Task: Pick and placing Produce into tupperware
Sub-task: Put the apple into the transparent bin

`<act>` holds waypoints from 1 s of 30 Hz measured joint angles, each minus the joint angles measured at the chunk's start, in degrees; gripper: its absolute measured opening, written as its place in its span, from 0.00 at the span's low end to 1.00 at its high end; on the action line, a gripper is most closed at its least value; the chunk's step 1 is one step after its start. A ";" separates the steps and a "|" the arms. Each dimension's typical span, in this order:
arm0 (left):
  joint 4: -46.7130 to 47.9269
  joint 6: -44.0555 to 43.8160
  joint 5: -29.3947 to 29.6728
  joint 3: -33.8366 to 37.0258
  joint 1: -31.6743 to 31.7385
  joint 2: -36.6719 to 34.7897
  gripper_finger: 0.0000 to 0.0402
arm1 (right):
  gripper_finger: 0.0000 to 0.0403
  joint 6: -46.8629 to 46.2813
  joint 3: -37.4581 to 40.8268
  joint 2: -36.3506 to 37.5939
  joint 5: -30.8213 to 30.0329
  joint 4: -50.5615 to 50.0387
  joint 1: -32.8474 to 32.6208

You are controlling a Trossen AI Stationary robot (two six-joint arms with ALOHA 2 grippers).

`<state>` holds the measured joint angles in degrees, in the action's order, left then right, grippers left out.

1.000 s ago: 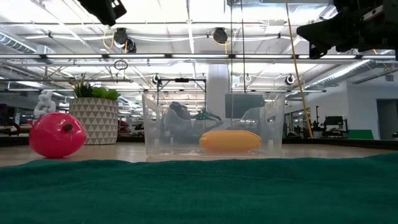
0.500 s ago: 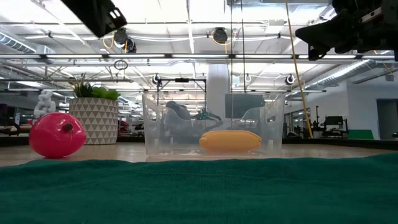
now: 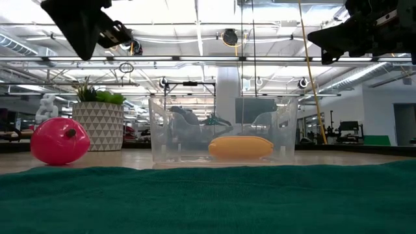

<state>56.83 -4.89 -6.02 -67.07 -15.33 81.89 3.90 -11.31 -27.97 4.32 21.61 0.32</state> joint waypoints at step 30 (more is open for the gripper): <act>0.16 -1.66 1.57 0.01 -0.51 0.07 0.27 | 0.00 -0.15 0.00 -0.31 0.00 0.00 0.02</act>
<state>56.99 -6.55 -4.45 -67.07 -15.84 81.95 3.75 -11.31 -28.27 4.32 21.61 0.34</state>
